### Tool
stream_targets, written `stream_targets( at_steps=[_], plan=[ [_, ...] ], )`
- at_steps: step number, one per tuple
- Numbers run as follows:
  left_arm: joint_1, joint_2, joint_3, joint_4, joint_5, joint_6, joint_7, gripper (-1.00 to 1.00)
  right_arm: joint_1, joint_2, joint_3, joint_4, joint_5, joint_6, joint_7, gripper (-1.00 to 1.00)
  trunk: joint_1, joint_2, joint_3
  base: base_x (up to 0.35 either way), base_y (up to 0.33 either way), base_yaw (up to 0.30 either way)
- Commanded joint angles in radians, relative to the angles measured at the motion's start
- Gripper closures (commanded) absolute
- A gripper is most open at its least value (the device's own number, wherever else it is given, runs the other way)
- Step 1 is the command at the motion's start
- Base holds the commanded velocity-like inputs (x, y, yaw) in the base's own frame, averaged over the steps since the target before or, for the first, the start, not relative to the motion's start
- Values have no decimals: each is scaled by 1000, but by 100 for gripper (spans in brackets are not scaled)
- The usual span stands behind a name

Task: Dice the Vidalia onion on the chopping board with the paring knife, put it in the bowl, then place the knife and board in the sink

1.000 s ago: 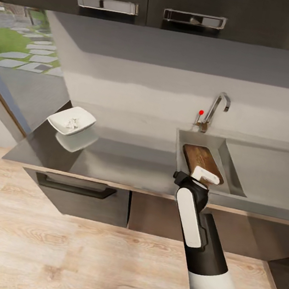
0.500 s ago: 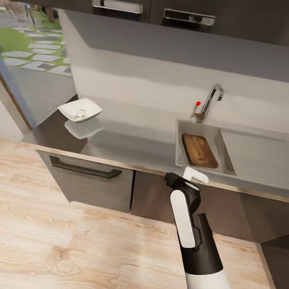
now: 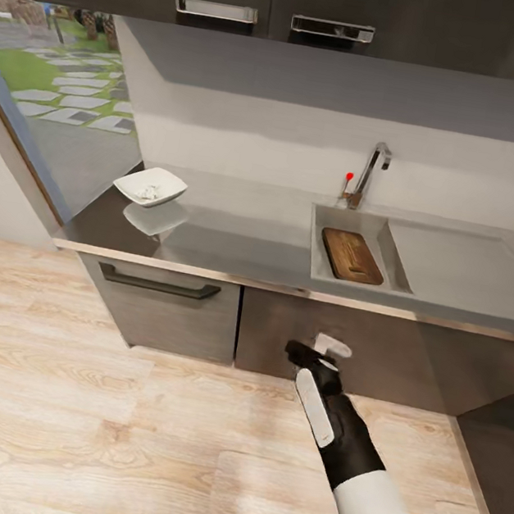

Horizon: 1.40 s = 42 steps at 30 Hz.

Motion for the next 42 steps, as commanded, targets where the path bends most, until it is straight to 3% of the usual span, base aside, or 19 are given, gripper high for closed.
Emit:
stream_targets(
  at_steps=[1, 6, 9, 10, 13, 16, 20, 24, 25, 29, 36, 38, 42],
  plan=[
    [1, 1, -9, -2, 7, -1, 3, -100, -1, -7, 2, 104, 16, -53, 35, -100, 1, -2, -1, -3, 0, 0],
    [1, 1, -9, -2, 7, -1, 3, -100, -1, -19, 2, 430, 171, -351, 191, -100, 1, -2, -1, -1, 0, 0],
    [0, 1, -9, -2, 7, -1, 3, -100, -1, -16, 2, 640, 231, -553, 261, -100, 1, -2, -1, 0, 0, 0],
    [0, 1, -9, -2, 7, -1, 3, -100, -1, -14, 2, 723, 241, -630, 276, -100, 1, -2, -1, 0, 0, 0],
    [0, 1, -9, -2, 8, -1, 3, -100, -1, -11, 2, 827, 246, -716, 287, -100, 1, -2, -1, 0, 0, 0],
    [0, 1, -8, -2, 8, -1, 3, -100, -1, -10, 2, 954, 248, -842, 350, -100, 1, -2, -1, 0, 0, 0],
    [1, 1, -7, -2, 8, -1, 3, -100, 2, -11, 2, 1030, 249, -939, 427, -100, 1, -2, -1, 0, 0, 0],
    [1, 1, -7, -2, 8, -1, 5, -100, 40, -10, 2, 1048, 249, -1016, 451, -100, 1, -2, -1, 0, 0, 0],
    [1, 1, -7, -2, 9, -1, 5, -100, 78, -10, 2, 1051, 250, -1100, 454, -100, 1, -2, -1, 0, 0, 0],
    [1, 1, -7, -2, 9, -1, 4, -100, 153, -10, 2, 1052, 250, -1242, 455, -100, 1, -2, -1, 0, 0, 0],
    [1, 1, -6, -2, 9, -1, 7, -100, 343, -19, 2, 1054, 251, -1484, 457, -100, 1, -2, -1, 0, 0, 0],
    [0, 1, -6, -2, 9, -1, 8, -100, 387, -20, 1, 1054, 250, -1494, 452, -100, 1, -2, -1, 0, 0, 0],
    [1, 1, -6, -2, 10, -1, 8, -100, 409, -20, 1, 1054, 247, -1494, 444, -100, 1, -2, 3, 0, 0, 0]
  ],
)
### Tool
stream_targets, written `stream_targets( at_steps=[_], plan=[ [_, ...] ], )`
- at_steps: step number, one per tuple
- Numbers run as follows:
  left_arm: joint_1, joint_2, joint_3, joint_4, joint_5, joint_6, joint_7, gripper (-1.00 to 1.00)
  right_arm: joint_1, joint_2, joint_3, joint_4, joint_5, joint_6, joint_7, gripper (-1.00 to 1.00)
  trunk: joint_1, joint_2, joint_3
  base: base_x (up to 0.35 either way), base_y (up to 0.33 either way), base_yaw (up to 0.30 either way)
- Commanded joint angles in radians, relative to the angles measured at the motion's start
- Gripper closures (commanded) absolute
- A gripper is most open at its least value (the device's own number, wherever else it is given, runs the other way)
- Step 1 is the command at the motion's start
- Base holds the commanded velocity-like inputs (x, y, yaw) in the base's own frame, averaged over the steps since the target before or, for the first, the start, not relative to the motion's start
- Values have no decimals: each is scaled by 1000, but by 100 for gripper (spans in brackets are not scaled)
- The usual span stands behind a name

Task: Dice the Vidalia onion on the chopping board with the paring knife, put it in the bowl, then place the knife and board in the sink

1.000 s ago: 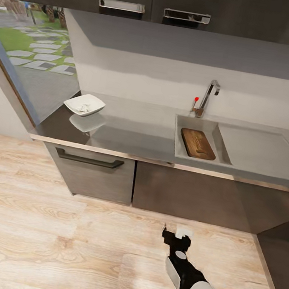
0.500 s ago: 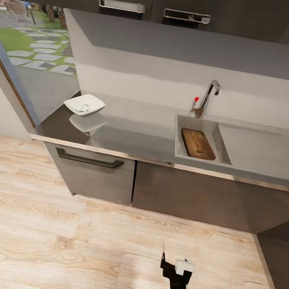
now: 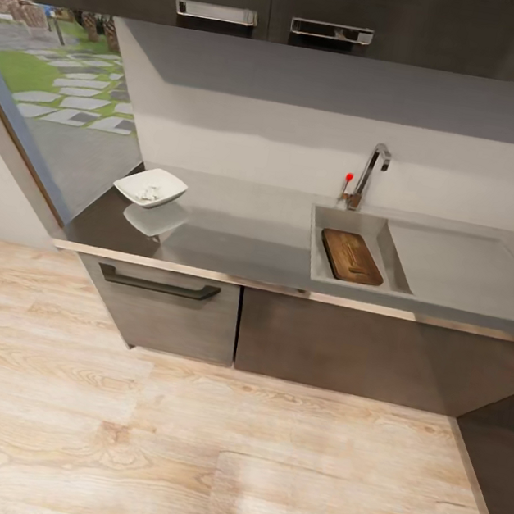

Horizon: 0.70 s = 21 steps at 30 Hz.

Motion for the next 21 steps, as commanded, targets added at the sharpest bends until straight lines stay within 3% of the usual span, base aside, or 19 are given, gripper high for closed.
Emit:
stream_targets(
  at_steps=[1, 21],
  plan=[
    [1, 1, -9, -2, 7, -1, 4, -100, 0, 1, 9, 1, -5, -2, -6, -100, 1, -2, 0, 0, 0, 0],
    [1, 1, -9, -3, 6, -1, 4, -100, 3, 0, 8, 2, -6, -2, -7, -100, 1, -2, 32, 0, 0, -15]
  ],
)
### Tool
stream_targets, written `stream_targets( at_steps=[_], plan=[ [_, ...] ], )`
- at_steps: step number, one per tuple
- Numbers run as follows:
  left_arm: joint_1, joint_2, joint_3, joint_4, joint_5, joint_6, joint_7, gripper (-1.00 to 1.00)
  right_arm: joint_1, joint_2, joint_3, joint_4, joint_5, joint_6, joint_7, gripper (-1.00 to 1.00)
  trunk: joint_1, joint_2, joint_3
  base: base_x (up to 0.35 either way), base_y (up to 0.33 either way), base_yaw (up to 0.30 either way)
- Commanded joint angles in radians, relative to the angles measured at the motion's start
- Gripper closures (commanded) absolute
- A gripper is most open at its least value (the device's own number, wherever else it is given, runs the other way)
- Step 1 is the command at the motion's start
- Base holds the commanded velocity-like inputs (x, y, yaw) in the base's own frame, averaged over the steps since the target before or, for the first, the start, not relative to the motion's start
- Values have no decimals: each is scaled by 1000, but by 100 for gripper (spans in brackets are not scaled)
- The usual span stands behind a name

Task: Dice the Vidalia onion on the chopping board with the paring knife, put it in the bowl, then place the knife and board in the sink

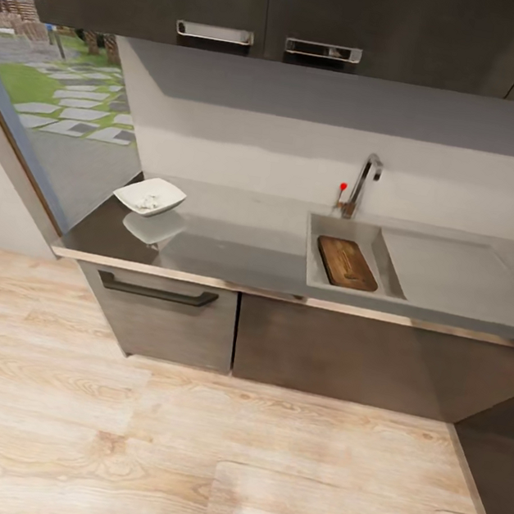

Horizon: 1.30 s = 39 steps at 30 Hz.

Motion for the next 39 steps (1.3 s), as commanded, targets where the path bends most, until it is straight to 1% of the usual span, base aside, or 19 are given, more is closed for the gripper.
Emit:
stream_targets(
  at_steps=[1, 3, 6, 9, 12, 15, 20, 39],
  plan=[
    [1, 1, -9, -3, 7, -1, 4, -100, 4, -1, 9, 1, -5, -2, -6, -100, 1, -2, 0, 0, 0, 0],
    [1, 1, -9, -3, 7, -1, 4, -100, 21, -6, 9, 1, -5, -2, -6, -100, 1, -2, 3, 0, 0, 0],
    [1, 1, -9, -3, 7, -1, 4, -100, 59, -27, 8, 1, -5, -2, -5, -100, 1, -2, 8, 0, 0, 0],
    [1, 1, -9, -4, 7, -1, 4, -100, 90, -36, 8, 1, -6, -2, -3, -100, 1, -2, 13, 0, 0, 0],
    [1, 1, -9, -5, 7, -1, 6, -100, 112, -38, 8, 1, -6, -2, -2, -100, 1, -2, 18, 0, 0, 0],
    [1, 1, -9, -5, 7, -1, 6, -100, 130, -33, 9, 1, -6, -2, -1, -100, 1, -2, 23, 0, 0, 0],
    [0, 1, -9, -5, 8, -1, 8, -100, 190, -29, 8, -1, -9, -2, 3, -100, 1, -2, 31, 0, 0, 0],
    [1, 1, -7, -4, 10, -1, 8, -100, 195, -31, 6, -7, -17, -2, 2, -100, 1, -2, 61, 0, 0, 0]
  ],
)
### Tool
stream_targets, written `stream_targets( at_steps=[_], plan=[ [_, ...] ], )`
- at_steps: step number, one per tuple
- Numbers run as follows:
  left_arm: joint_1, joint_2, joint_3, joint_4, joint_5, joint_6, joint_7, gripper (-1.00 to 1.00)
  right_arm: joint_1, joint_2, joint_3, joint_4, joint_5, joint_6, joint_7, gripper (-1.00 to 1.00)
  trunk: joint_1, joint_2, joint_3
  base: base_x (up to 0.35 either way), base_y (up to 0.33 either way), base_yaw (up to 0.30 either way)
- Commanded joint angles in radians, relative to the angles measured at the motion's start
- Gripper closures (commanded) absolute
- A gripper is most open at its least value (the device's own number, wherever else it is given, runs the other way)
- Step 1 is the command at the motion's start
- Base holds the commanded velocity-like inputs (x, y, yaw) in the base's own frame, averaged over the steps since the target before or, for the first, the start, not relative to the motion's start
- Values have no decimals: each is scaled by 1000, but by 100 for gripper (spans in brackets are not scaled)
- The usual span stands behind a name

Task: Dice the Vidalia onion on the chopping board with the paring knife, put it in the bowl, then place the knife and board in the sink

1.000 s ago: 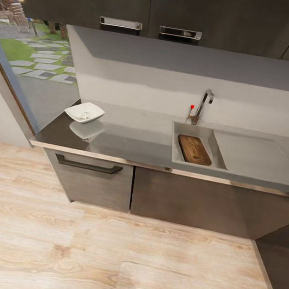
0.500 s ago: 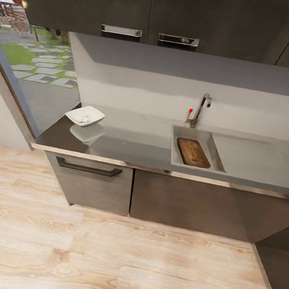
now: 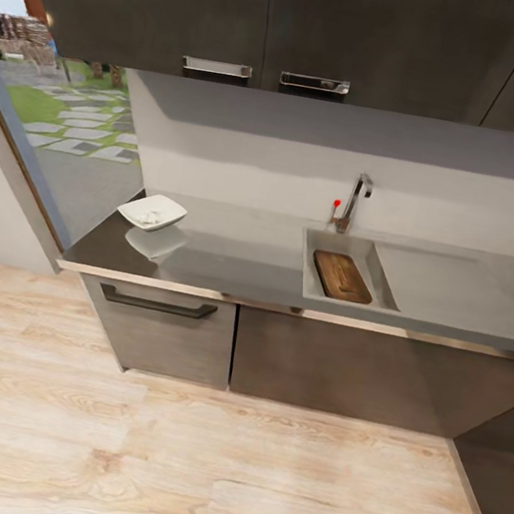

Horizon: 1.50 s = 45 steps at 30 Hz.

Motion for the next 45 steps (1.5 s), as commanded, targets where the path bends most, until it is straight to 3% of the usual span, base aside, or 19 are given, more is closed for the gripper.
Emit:
stream_targets(
  at_steps=[1, 45],
  plan=[
    [0, 1, -9, -2, 6, -1, 4, -100, -1, 0, 8, 0, -5, -2, -6, -100, 1, -2, 0, 0, 0, 0],
    [0, 1, -9, -2, 6, -1, 4, -100, -1, 2, 9, 2, -3, -2, -6, -100, 1, -2, 70, 0, 0, 0]
  ],
)
